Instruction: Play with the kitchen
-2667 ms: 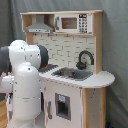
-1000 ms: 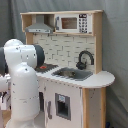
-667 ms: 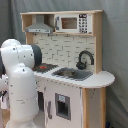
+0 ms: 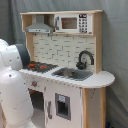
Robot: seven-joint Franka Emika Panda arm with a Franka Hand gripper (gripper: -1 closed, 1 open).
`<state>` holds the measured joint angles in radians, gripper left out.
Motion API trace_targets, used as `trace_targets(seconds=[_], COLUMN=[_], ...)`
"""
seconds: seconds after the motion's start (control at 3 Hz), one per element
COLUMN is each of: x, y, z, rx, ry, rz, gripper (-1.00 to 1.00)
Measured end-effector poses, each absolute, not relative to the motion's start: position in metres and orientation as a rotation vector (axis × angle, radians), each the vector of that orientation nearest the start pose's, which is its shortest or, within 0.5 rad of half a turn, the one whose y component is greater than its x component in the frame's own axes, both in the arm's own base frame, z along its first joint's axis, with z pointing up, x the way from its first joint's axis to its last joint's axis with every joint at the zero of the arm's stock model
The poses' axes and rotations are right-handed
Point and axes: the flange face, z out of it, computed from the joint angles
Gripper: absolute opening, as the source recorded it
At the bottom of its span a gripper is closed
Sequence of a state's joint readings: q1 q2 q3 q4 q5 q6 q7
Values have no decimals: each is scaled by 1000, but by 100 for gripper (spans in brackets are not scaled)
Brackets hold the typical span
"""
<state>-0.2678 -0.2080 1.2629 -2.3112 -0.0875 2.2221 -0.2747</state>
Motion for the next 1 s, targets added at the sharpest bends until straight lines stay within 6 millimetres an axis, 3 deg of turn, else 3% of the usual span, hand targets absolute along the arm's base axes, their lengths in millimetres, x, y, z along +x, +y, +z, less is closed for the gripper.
trace_targets(seconds=[1.0], x=[252], y=[426], z=[428], rx=[-2900], ry=[-2256], rz=[-170], gripper=[100])
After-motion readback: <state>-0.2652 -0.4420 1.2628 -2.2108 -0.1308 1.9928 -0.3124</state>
